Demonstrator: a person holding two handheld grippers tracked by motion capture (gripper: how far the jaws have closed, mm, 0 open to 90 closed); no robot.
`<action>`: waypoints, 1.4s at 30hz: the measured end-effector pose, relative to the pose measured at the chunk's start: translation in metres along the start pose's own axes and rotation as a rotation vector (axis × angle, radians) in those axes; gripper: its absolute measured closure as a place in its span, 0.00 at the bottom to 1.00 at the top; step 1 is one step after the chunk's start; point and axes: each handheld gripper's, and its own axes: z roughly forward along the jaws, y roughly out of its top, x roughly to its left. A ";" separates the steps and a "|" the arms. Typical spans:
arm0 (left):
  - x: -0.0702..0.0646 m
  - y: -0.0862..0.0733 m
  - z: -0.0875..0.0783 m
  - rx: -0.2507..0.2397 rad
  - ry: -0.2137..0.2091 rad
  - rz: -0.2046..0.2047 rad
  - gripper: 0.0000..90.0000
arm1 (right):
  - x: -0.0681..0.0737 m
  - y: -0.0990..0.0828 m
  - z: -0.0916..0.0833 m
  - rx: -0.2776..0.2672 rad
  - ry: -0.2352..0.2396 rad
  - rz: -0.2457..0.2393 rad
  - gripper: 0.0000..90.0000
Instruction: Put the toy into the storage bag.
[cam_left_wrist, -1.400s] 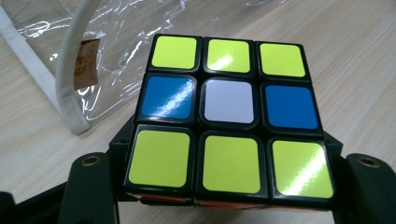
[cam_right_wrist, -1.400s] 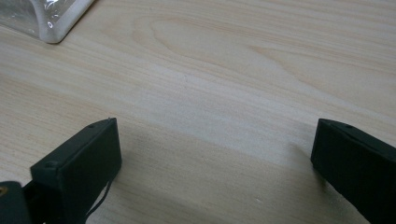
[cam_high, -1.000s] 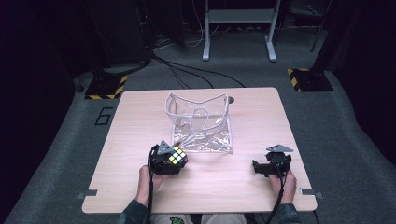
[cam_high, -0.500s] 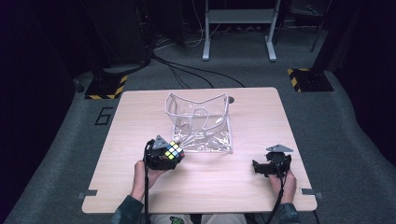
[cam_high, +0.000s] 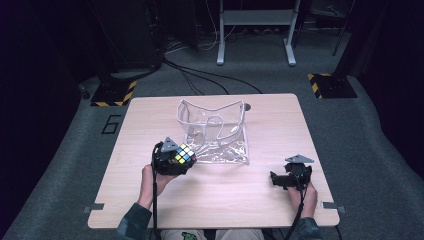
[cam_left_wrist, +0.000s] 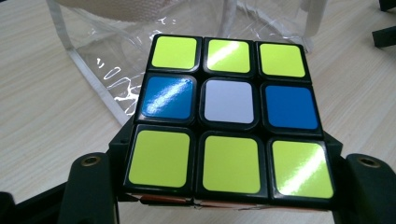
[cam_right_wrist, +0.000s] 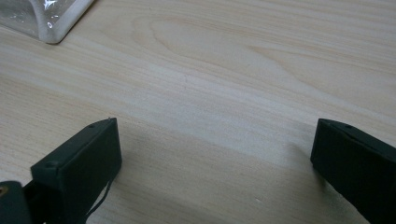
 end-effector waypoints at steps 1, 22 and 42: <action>0.001 0.003 -0.001 -0.005 -0.002 0.002 0.38 | 0.000 0.000 0.000 0.000 0.000 0.000 0.01; 0.010 0.024 -0.010 -0.013 -0.002 0.018 0.38 | 0.000 0.000 0.000 0.000 0.000 0.000 0.01; 0.010 0.048 -0.017 -0.018 -0.006 0.053 0.38 | 0.000 0.000 0.000 0.001 0.000 0.000 0.01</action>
